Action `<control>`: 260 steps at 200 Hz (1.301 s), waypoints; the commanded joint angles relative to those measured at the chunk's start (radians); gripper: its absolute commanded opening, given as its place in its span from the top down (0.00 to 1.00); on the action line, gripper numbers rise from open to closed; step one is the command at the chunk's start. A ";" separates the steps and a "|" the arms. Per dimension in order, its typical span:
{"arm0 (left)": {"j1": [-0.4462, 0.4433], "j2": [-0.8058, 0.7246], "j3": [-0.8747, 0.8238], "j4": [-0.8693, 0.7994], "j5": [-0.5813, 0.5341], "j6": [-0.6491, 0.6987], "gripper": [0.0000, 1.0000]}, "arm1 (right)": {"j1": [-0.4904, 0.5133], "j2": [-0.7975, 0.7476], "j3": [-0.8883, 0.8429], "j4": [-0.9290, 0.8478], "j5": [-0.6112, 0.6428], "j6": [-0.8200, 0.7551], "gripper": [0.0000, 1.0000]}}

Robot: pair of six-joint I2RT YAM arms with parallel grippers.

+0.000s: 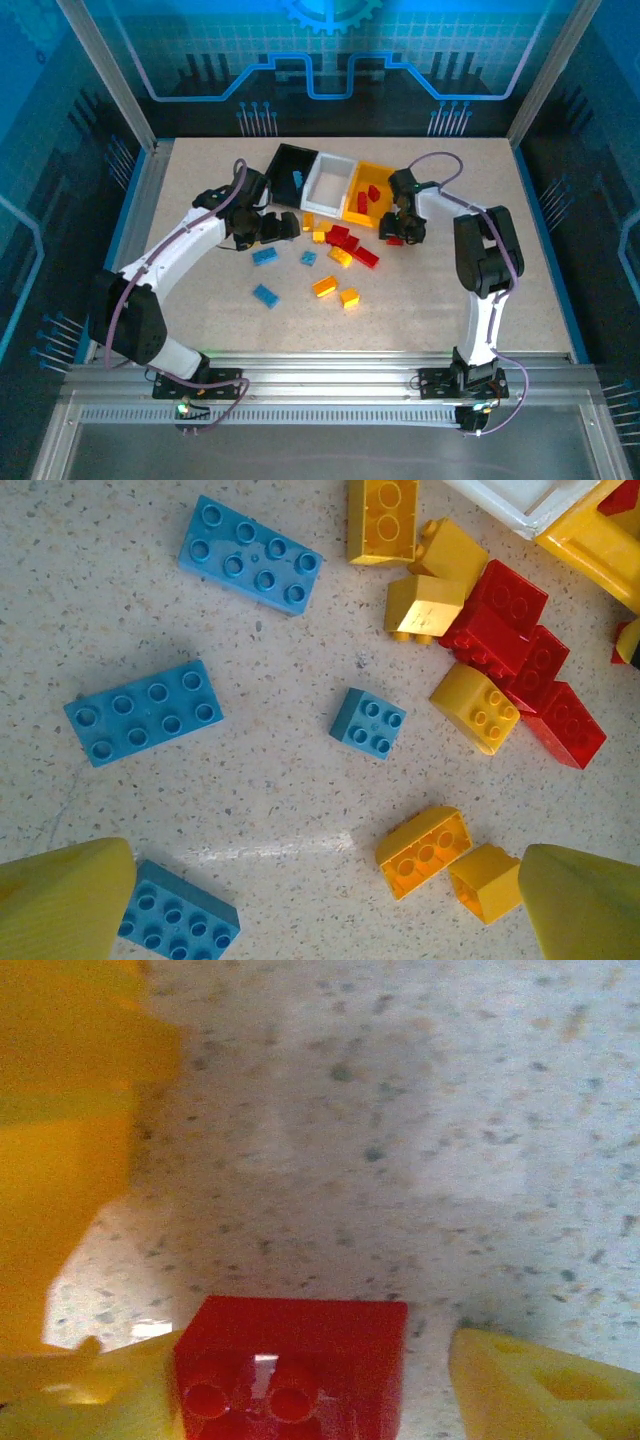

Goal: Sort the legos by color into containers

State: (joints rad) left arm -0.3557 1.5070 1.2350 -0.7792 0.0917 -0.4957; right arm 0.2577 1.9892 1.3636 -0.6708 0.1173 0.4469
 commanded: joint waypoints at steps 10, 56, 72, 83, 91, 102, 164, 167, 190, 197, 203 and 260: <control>0.008 -0.017 -0.025 0.005 0.037 -0.006 0.01 | -0.037 0.010 0.017 -0.052 0.025 0.009 0.36; 0.008 0.010 -0.022 0.030 0.054 -0.019 0.01 | -0.093 -0.068 -0.064 -0.030 0.004 0.000 0.44; 0.008 0.020 -0.016 0.035 0.063 -0.026 0.01 | -0.118 -0.047 -0.056 -0.039 -0.008 -0.009 0.44; 0.008 0.024 -0.010 0.037 0.065 -0.027 0.01 | -0.129 -0.032 -0.046 -0.046 -0.012 -0.012 0.43; 0.008 0.026 -0.008 0.037 0.065 -0.027 0.01 | -0.136 -0.023 -0.039 -0.050 -0.014 -0.010 0.43; 0.008 0.027 -0.002 0.035 0.065 -0.027 0.01 | -0.142 -0.010 -0.027 -0.060 -0.013 -0.011 0.43; 0.009 0.000 -0.043 0.048 0.053 -0.041 0.01 | -0.159 -0.032 -0.019 -0.089 -0.035 0.000 0.54; 0.009 -0.002 -0.047 0.049 0.051 -0.040 0.01 | -0.161 -0.038 -0.017 -0.091 -0.040 0.001 0.54; 0.013 -0.009 -0.057 0.055 0.050 -0.044 0.01 | -0.163 -0.096 0.011 -0.117 -0.091 0.018 0.54; 0.013 -0.008 -0.060 0.056 0.051 -0.044 0.01 | -0.161 -0.114 0.025 -0.121 -0.119 0.032 0.54; 0.014 -0.011 -0.060 0.058 0.050 -0.045 0.01 | -0.159 -0.126 0.040 -0.126 -0.144 0.043 0.54; 0.029 -0.026 -0.092 0.069 0.053 -0.084 0.01 | -0.094 -0.103 0.288 -0.158 -0.281 0.129 0.54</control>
State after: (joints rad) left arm -0.3450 1.5208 1.1725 -0.7136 0.1287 -0.5411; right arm 0.1242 1.8706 1.5444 -0.7963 -0.0673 0.5247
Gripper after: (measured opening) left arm 0.989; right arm 0.462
